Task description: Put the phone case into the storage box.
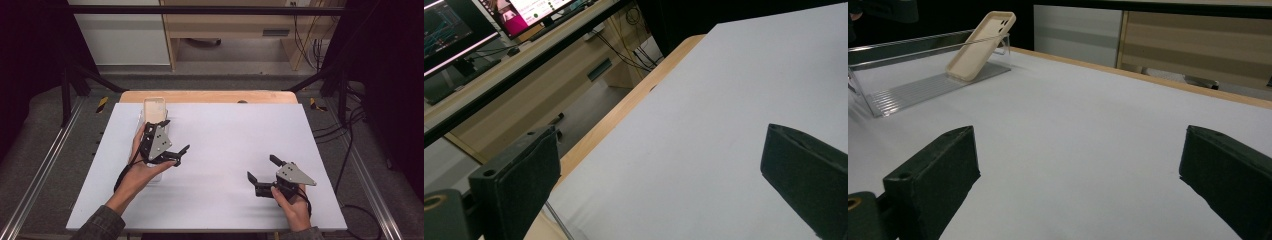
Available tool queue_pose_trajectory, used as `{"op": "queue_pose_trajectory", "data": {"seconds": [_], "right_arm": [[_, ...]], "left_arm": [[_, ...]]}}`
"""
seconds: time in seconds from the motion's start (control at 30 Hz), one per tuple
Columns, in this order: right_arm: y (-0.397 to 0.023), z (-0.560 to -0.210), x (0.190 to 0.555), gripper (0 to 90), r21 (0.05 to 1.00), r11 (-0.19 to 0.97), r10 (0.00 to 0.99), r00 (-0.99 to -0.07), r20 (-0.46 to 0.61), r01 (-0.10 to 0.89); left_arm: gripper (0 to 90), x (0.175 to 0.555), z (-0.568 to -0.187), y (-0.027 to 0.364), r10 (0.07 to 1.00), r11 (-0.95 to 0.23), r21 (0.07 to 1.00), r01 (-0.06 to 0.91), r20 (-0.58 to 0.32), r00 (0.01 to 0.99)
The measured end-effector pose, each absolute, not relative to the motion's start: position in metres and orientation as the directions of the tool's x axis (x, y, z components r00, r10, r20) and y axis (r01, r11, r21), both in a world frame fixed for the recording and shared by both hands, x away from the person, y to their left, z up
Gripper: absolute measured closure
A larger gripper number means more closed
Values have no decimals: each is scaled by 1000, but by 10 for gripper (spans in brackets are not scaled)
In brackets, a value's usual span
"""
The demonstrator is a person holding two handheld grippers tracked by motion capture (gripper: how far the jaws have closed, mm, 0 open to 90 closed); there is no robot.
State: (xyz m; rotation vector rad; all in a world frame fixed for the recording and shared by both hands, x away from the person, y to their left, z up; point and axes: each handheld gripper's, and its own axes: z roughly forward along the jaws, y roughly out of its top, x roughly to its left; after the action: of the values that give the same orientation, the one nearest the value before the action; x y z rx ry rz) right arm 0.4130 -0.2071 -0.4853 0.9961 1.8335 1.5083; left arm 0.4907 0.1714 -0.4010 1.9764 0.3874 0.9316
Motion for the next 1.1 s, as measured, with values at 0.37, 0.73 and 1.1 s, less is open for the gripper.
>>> {"op": "queue_pose_trajectory", "data": {"seconds": [0.37, 0.73, 1.1], "right_arm": [[-210, -485, 413, 26, 979, 79, 824, -564, 42, 190], [-211, -484, 412, 26, 980, 70, 819, -571, 52, 188], [-210, -484, 412, 25, 980, 61, 820, -570, 58, 188]], "left_arm": [[24, 475, -395, 166, 594, -515, 854, -70, 415, 689], [23, 461, -390, 167, 614, -448, 894, -4, 311, 726], [23, 454, -384, 174, 655, -388, 921, 35, 249, 714]]}}
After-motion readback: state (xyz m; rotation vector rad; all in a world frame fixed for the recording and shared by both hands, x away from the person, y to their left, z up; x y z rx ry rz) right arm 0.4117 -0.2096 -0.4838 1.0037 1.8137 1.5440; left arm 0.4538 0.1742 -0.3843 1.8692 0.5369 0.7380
